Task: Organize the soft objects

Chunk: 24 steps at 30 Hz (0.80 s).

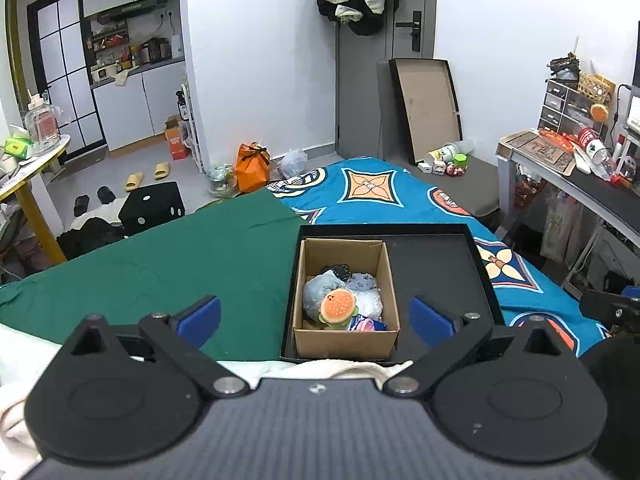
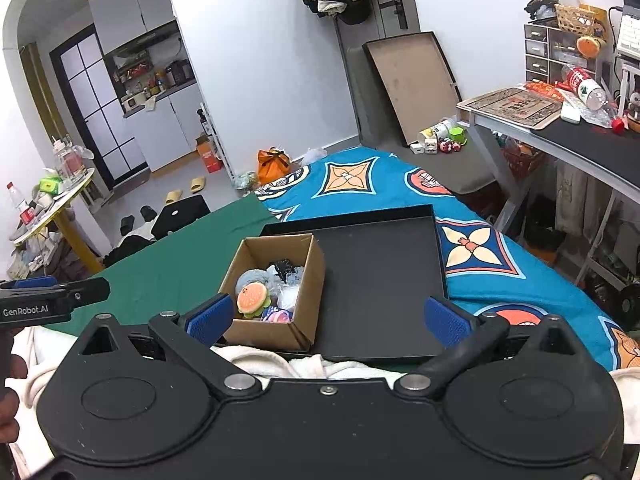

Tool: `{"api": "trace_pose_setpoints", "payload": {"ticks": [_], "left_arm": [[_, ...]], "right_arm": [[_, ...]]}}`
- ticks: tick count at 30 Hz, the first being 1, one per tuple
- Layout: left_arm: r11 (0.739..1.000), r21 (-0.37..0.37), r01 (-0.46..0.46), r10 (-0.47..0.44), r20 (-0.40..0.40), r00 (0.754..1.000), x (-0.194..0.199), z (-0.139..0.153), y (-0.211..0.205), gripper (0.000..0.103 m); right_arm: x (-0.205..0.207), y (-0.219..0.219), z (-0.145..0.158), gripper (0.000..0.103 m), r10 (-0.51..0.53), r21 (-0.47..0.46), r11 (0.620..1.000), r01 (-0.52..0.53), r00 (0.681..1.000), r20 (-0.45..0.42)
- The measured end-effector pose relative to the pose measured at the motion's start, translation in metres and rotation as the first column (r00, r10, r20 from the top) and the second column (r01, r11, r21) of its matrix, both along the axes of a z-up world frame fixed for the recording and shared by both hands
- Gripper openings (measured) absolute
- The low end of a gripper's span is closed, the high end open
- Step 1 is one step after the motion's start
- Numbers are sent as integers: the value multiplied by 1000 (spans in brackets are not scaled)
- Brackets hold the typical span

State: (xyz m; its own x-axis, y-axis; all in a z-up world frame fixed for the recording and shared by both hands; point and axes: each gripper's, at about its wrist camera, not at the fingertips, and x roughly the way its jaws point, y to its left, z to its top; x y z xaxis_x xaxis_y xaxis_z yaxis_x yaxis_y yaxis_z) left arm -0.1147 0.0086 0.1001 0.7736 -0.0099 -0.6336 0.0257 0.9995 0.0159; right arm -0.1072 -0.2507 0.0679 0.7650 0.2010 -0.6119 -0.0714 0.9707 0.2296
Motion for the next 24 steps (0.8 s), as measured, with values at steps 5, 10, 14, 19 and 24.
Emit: {"api": "trace_pose_setpoints", "payload": {"ticks": [5, 10, 14, 19, 24], "left_arm": [[1000, -4, 0, 0, 7, 1000, -5, 1, 0, 100], [1000, -2, -2, 2, 4, 1000, -7, 0, 0, 100], [1000, -8, -3, 3, 5, 1000, -10, -1, 2, 100], [1000, -12, -3, 3, 1, 1000, -9, -1, 1, 100], [1000, -13, -3, 3, -1, 1000, -9, -1, 0, 100]], "right_arm": [[-6, 0, 1, 103, 4, 0, 1000, -4, 1000, 9], [-7, -2, -1, 103, 0, 3, 1000, 0, 1000, 7], [-7, -1, -2, 103, 4, 7, 1000, -4, 1000, 9], [-8, 0, -5, 103, 3, 1, 1000, -3, 1000, 2], [-9, 2, -5, 103, 11, -3, 1000, -11, 1000, 6]]}}
